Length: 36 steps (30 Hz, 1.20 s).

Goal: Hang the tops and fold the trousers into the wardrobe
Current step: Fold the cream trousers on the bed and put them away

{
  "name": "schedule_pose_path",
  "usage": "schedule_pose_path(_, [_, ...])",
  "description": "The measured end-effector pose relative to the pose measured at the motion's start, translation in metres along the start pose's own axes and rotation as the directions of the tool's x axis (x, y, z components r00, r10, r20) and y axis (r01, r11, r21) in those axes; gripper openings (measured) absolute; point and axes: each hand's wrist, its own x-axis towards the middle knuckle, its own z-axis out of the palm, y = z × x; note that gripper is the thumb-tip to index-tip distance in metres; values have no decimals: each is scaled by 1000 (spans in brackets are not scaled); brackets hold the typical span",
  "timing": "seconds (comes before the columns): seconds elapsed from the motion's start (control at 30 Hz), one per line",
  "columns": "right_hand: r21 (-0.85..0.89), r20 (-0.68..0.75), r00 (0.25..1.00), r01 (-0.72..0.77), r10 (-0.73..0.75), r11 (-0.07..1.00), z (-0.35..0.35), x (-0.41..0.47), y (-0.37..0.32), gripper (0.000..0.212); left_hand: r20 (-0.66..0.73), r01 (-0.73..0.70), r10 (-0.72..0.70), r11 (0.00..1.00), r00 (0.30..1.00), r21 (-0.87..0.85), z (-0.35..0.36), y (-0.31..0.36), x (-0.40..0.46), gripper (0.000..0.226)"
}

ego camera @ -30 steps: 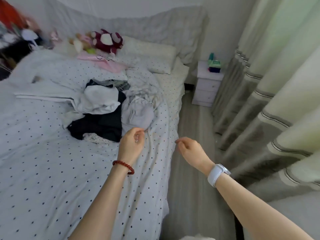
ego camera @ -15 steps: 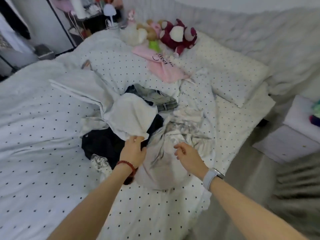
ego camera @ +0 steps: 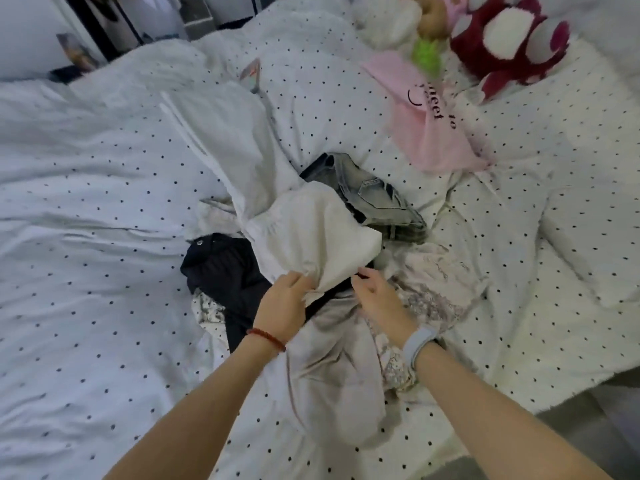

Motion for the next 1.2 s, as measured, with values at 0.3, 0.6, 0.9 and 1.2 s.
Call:
schedule_pose_path(0.3, [-333,14,999,-33,40,942,80,-14,-15,48,284,-137,98,983,954,119,-52,-19,-94,41])
schedule_pose_path(0.6, [-821,154,971,22,184,570,71,-87,47,41,610,630,-516,776,601,37,-55,-72,-171,31])
schedule_pose_path(0.9, [-193,268,959,-38,90,980,97,-27,28,54,607,819,-735,-126,302,-559,4,-76,-112,83])
schedule_pose_path(1.2, [-138,-18,971,232,-237,963,84,-65,-40,19,291,584,-672,260,681,-769,-86,-47,-65,30])
